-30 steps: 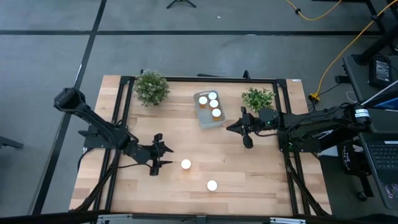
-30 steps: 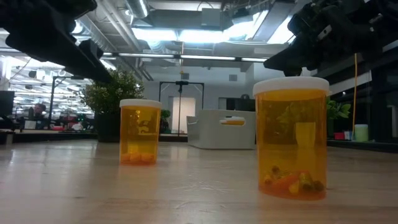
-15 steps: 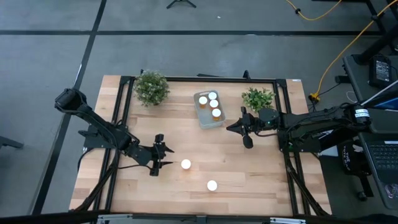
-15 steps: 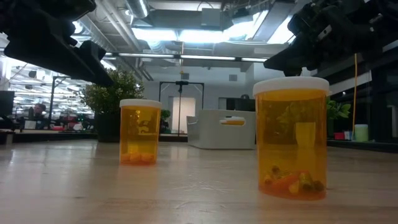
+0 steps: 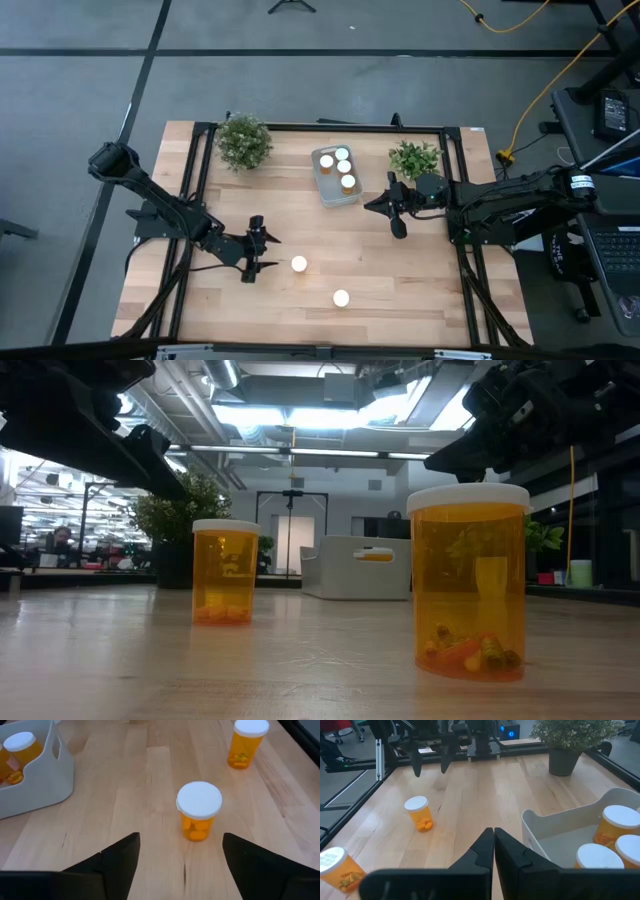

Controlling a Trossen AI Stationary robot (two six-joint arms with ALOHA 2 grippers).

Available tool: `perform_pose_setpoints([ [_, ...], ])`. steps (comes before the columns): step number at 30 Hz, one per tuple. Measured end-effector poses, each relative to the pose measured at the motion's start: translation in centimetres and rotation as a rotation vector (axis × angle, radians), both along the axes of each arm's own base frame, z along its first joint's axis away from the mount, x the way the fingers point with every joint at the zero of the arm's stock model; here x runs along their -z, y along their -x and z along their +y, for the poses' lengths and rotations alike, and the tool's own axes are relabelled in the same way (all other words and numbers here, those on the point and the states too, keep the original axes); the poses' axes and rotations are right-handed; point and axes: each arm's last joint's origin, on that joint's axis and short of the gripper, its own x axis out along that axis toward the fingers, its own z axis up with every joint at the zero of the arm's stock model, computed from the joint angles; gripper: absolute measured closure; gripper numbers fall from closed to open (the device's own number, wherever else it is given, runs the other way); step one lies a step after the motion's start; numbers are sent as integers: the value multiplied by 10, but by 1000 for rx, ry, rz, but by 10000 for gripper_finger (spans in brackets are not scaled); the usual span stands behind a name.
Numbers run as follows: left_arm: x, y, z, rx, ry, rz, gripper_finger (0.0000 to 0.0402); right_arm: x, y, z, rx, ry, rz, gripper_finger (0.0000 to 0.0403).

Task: Pick and place pill bottles into a basket
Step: Put the orange pill bottle into the gray bin

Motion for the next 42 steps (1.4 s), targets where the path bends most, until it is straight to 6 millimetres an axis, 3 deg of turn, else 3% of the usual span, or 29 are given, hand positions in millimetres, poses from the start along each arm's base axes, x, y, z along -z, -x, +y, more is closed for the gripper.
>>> perform_pose_setpoints([
  [7, 3, -8, -4, -58, 53, -55, 112, 0, 0, 0, 0, 0, 3, 385],
  [14, 16, -12, -7, -16, -2, -11, 114, 0, 0, 0, 0, -1, 3, 385],
  [26, 31, -27, -13, -29, 101, 46, 112, 0, 0, 0, 0, -3, 2, 385],
  [42, 27, -52, -5, -50, 173, 105, 112, 0, 0, 0, 2, -9, -2, 385],
])
